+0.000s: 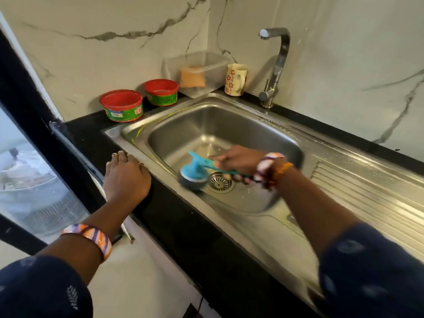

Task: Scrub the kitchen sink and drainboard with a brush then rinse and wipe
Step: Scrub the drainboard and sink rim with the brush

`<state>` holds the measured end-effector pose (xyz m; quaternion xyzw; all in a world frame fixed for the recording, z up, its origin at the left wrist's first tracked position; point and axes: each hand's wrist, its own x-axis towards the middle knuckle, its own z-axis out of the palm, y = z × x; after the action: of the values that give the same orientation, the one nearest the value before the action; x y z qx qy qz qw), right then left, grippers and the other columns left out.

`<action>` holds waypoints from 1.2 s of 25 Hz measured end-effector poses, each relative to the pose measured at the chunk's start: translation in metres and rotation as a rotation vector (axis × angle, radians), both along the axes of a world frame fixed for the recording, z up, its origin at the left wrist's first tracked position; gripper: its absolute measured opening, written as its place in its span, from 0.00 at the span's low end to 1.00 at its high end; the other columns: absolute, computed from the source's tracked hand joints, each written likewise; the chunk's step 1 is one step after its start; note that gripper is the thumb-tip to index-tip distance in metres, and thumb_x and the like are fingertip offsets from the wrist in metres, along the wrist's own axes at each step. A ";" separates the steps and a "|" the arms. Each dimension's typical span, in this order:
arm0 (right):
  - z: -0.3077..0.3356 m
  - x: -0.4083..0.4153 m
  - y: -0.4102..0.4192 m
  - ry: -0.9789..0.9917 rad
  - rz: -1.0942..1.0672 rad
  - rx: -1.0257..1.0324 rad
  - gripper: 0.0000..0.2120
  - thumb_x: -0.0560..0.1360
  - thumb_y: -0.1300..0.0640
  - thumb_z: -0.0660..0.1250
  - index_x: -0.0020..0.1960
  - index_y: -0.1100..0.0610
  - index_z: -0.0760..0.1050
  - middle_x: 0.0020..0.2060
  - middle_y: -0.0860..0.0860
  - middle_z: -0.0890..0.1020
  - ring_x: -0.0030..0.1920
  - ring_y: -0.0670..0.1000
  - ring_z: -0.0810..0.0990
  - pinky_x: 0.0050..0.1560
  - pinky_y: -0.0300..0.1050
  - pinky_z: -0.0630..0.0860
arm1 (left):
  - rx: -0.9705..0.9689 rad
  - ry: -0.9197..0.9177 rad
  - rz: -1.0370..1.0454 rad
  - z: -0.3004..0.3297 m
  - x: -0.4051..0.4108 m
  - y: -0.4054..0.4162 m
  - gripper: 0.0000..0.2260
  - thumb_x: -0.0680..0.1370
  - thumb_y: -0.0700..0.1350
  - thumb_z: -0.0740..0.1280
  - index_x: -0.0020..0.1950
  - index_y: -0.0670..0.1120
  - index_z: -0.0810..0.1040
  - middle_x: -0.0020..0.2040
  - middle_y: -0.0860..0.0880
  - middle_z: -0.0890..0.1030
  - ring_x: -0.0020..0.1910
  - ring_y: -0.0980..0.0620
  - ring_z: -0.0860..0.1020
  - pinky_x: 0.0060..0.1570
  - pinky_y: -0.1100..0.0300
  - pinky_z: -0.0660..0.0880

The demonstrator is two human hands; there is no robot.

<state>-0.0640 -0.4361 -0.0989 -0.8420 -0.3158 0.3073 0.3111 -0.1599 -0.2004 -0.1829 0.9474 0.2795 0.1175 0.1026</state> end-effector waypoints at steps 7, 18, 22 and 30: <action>0.013 0.028 -0.005 0.170 0.097 -0.081 0.18 0.79 0.58 0.59 0.68 0.47 0.69 0.25 0.45 0.76 0.20 0.41 0.67 0.18 0.32 0.64 | -0.003 -0.014 -0.016 -0.004 0.001 0.007 0.19 0.79 0.44 0.54 0.63 0.34 0.71 0.66 0.36 0.70 0.68 0.39 0.65 0.68 0.44 0.64; 0.045 0.009 -0.023 0.112 0.136 -0.186 0.13 0.77 0.59 0.63 0.60 0.55 0.77 0.25 0.49 0.74 0.21 0.43 0.66 0.18 0.31 0.61 | 0.020 0.045 -0.008 0.001 0.004 -0.001 0.21 0.79 0.44 0.53 0.66 0.32 0.68 0.68 0.34 0.68 0.69 0.38 0.63 0.69 0.45 0.61; 0.017 0.012 0.082 0.121 -0.131 0.088 0.16 0.79 0.61 0.59 0.67 0.58 0.71 0.29 0.50 0.73 0.15 0.40 0.67 0.16 0.30 0.61 | 0.006 0.054 0.006 0.006 0.005 -0.001 0.20 0.79 0.43 0.54 0.66 0.32 0.68 0.67 0.34 0.67 0.69 0.37 0.63 0.69 0.46 0.60; 0.042 0.005 -0.068 0.244 0.040 -0.355 0.18 0.71 0.43 0.69 0.55 0.53 0.80 0.32 0.59 0.79 0.23 0.46 0.70 0.21 0.36 0.66 | 0.012 0.022 -0.019 0.002 0.001 -0.001 0.21 0.80 0.44 0.52 0.69 0.33 0.64 0.71 0.35 0.63 0.72 0.39 0.59 0.73 0.47 0.56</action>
<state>-0.0592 -0.5037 -0.0574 -0.8338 -0.2333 0.4638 0.1879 -0.1587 -0.2015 -0.1810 0.9518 0.2711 0.1075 0.0951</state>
